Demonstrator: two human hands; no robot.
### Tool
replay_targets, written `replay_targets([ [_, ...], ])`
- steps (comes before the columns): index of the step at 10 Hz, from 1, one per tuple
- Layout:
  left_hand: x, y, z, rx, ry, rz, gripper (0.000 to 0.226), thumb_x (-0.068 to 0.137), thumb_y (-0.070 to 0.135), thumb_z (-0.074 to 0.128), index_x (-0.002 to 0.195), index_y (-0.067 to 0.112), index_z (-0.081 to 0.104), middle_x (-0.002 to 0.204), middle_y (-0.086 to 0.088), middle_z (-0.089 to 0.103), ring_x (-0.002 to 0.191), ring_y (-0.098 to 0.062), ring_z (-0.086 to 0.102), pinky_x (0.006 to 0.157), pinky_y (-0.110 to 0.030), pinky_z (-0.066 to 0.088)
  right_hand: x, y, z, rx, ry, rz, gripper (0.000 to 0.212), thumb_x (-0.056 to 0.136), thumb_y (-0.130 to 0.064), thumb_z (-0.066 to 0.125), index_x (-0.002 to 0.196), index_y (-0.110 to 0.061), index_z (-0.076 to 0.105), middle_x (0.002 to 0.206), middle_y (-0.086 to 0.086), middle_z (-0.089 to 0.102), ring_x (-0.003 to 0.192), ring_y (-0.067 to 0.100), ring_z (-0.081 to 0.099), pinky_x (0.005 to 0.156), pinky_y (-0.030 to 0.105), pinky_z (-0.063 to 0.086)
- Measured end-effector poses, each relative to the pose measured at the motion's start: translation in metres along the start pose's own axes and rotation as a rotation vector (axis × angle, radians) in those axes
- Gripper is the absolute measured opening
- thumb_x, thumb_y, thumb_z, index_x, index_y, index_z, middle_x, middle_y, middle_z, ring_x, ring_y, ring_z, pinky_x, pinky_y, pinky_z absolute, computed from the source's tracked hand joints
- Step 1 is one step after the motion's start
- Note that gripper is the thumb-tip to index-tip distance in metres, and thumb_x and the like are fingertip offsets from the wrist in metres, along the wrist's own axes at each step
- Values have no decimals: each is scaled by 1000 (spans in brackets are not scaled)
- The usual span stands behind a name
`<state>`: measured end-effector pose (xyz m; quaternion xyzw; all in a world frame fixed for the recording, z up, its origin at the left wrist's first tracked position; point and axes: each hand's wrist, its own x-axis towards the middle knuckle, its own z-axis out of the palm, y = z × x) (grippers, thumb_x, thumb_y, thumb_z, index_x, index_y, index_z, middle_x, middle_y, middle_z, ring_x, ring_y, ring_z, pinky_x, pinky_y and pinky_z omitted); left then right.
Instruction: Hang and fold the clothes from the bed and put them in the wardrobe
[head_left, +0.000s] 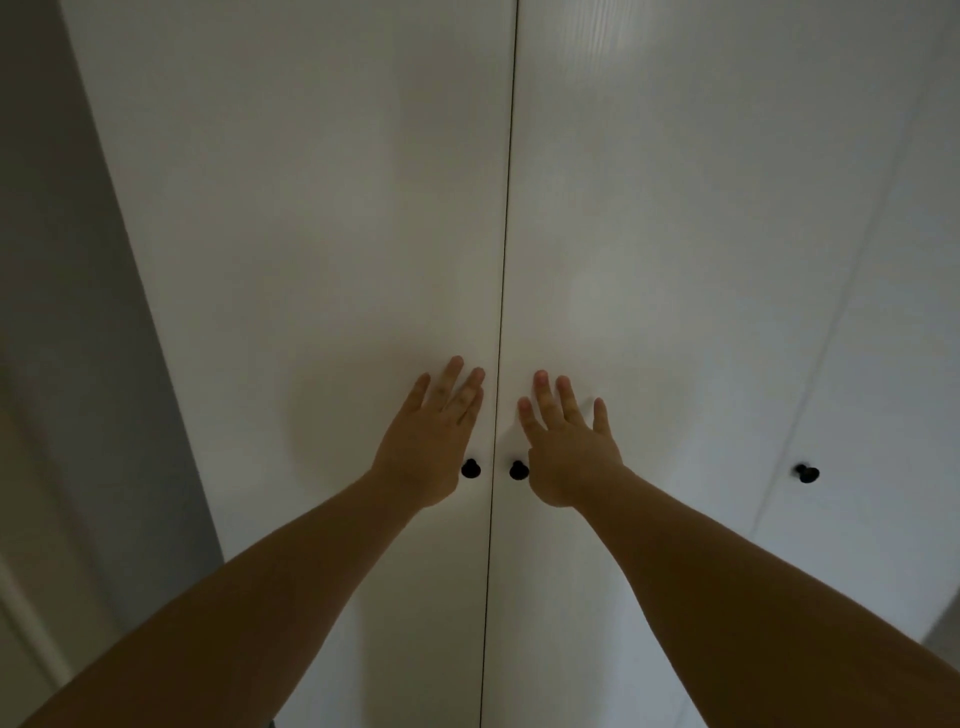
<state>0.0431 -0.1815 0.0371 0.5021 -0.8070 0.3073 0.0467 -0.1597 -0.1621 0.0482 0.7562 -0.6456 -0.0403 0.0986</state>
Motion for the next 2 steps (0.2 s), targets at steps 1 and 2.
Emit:
replay_targets([
  [1, 9, 7, -19, 5, -57, -43, 87, 96, 38, 49, 159, 9, -4, 166, -10, -20, 150, -35, -25, 123, -55, -5, 1, 3, -11, 11, -13, -7, 81, 102, -35, 38, 156, -25, -22, 148, 3, -49, 142, 26, -39, 116, 61, -16],
  [2, -2, 18, -30, -37, -68, -64, 80, 97, 35, 49, 160, 10, 7, 168, -12, -9, 154, -33, -9, 124, -54, -3, -10, 7, -8, -23, 143, -39, 79, 101, -28, 39, 157, -28, -15, 157, 3, -38, 148, 25, -30, 116, 56, -16],
])
